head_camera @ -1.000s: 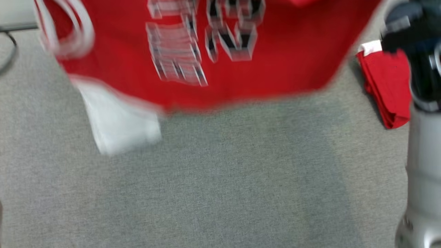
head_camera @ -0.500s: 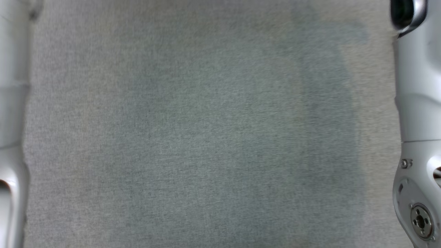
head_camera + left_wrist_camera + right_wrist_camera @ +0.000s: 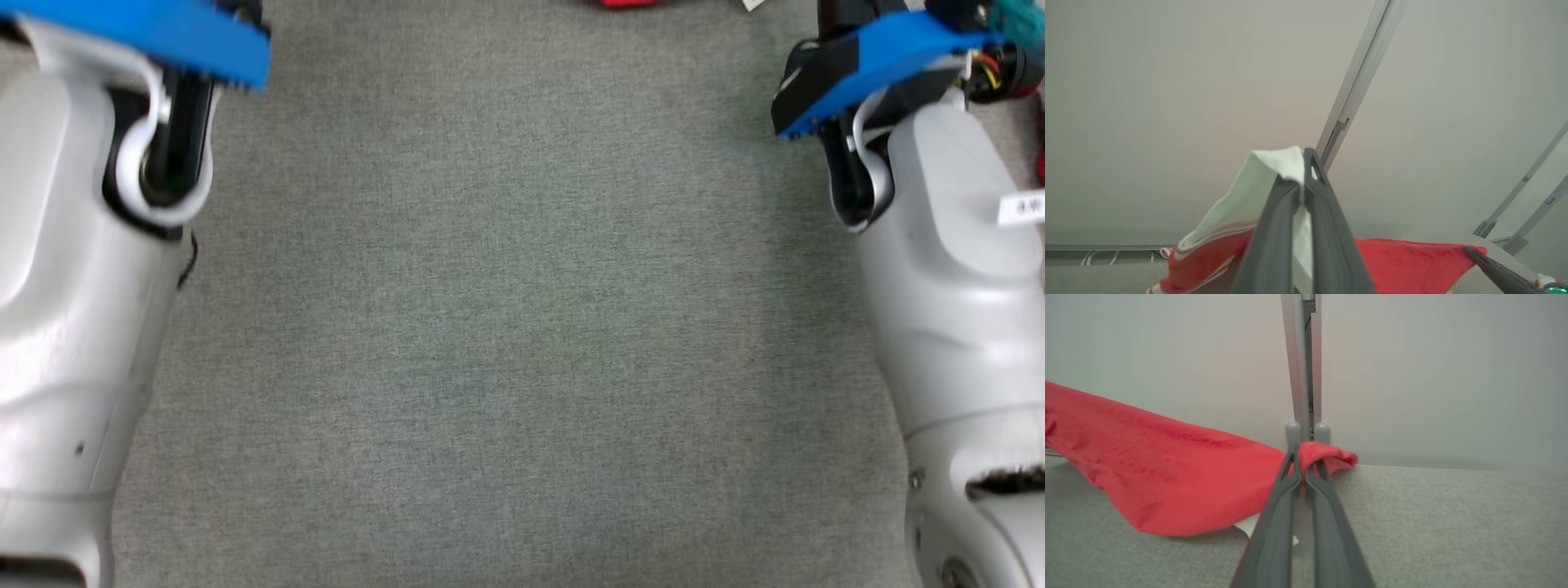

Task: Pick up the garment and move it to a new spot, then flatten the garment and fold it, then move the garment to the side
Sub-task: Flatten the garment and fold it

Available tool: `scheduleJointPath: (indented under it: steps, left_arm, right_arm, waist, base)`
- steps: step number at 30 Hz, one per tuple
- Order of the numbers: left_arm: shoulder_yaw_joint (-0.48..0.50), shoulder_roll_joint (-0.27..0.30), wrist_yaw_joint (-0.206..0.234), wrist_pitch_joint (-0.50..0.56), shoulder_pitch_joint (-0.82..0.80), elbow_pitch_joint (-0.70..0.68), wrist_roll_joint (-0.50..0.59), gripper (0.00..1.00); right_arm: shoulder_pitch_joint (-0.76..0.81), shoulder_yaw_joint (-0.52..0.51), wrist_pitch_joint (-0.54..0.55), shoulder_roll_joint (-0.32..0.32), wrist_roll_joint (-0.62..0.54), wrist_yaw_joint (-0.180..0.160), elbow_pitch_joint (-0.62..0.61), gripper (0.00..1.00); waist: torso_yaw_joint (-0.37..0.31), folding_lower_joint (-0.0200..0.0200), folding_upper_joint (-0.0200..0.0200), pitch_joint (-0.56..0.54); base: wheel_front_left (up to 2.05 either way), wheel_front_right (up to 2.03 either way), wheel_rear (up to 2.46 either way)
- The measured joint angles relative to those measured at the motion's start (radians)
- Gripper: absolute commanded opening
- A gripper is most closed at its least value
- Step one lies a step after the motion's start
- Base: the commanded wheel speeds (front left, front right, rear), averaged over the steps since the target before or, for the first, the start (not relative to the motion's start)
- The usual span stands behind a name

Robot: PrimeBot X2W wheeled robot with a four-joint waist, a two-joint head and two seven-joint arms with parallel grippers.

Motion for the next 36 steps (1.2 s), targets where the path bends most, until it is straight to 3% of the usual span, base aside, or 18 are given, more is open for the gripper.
scheduleJointPath:
  steps: [11,25,30,36]
  left_arm:
    - [0.075,0.071,0.009,-0.081,0.401,-0.273,-0.076,0.0]
    - [0.097,0.146,0.157,-0.078,1.052,-0.66,-0.113,0.0]
    - [0.103,0.173,0.194,-0.065,1.199,-0.731,-0.137,0.0]
    - [0.089,0.207,0.215,-0.029,1.295,-0.779,-0.148,0.0]
  right_arm:
    - [0.362,0.043,-0.002,0.0,0.168,0.0,-0.402,0.0]
    - [0.917,0.054,0.03,-0.001,0.217,0.0,-0.754,0.0]
    - [1.088,0.041,0.1,-0.001,0.207,0.0,-0.867,0.0]
    - [1.178,0.027,0.164,-0.001,0.215,0.0,-0.943,0.0]
  waist:
    - [-0.002,-0.0004,0.0,-0.122]
    - [-0.007,-0.0005,0.0,-0.396]
    - [-0.021,-0.0006,0.0001,-0.448]
    - [-0.021,-0.0003,0.0,-0.451]
  base:
    - [0.0,0.0,0.0]
    - [0.0,0.0,0.0]
    - [0.0,0.0,0.0]
    - [0.0,0.0,0.0]
